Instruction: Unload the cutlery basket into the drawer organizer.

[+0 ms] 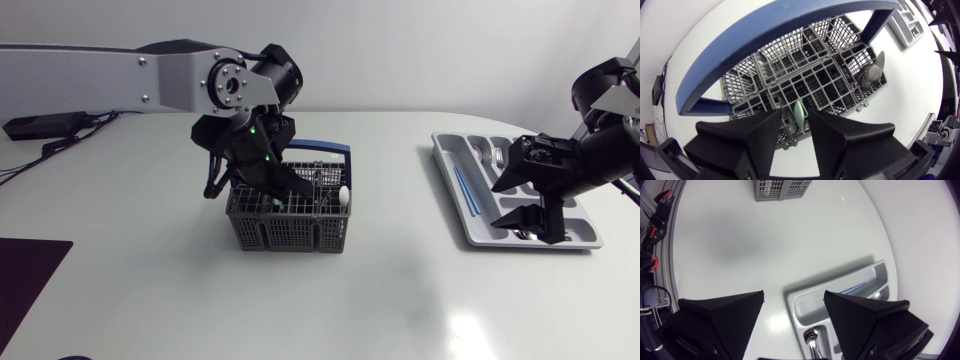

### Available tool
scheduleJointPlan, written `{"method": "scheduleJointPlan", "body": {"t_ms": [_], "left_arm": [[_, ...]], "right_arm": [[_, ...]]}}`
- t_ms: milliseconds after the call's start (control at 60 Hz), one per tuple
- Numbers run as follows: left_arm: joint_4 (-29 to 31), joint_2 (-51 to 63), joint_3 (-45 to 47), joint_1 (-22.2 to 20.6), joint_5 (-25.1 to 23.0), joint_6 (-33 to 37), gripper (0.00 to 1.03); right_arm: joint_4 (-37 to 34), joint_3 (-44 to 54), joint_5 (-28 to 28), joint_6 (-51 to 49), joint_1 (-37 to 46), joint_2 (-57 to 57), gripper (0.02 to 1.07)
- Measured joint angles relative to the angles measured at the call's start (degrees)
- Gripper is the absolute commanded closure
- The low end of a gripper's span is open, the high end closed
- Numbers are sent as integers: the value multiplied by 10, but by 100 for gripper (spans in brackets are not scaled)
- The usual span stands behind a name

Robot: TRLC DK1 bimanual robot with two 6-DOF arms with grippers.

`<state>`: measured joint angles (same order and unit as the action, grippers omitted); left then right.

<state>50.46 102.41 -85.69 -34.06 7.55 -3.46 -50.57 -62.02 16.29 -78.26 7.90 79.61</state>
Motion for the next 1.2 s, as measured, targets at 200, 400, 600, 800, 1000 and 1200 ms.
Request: {"method": "scheduleJointPlan", "body": {"t_ms": [200, 400, 600, 800, 1000, 1200], "left_arm": [[-12, 0, 6, 0, 0, 0, 76], [-15, 0, 11, 0, 0, 0, 79], [-21, 0, 14, 0, 0, 0, 82], [-26, 0, 18, 0, 0, 0, 84], [-30, 0, 24, -1, 0, 0, 88], [-36, 0, 28, -1, 1, 0, 99]], "right_arm": [[12, 49, 0, 40, -47, -46, 20], [34, 83, 4, 97, -99, -83, 20], [72, 100, 34, 187, -152, -103, 20], [119, 123, 60, 290, -199, -111, 20], [153, 134, 73, 366, -242, -112, 20], [172, 157, 75, 398, -273, -113, 20]]}}
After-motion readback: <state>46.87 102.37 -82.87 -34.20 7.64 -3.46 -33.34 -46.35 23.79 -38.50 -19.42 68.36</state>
